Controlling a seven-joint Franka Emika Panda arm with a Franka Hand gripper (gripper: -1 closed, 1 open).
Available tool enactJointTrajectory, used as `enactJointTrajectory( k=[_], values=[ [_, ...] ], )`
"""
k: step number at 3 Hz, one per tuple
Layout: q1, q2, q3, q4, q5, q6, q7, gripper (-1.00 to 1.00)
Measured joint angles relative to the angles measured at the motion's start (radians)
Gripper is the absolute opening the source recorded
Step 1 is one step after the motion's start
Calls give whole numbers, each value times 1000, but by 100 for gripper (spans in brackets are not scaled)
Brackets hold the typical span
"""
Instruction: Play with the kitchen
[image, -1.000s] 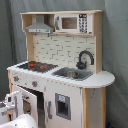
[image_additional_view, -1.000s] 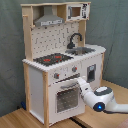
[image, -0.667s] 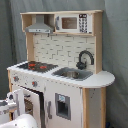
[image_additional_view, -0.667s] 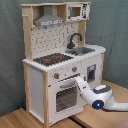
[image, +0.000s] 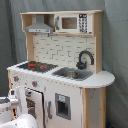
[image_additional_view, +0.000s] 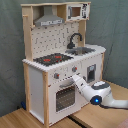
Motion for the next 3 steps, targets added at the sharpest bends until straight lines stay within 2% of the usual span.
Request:
enactJointTrajectory(
  k=[1,2,3],
  values=[
    [-31,0,-3,0,0,27,-94,100],
    [9,0,-23,5,0,36,-184,100],
    [95,-1,-42,1,-1,-3,-213,100]
  ],
)
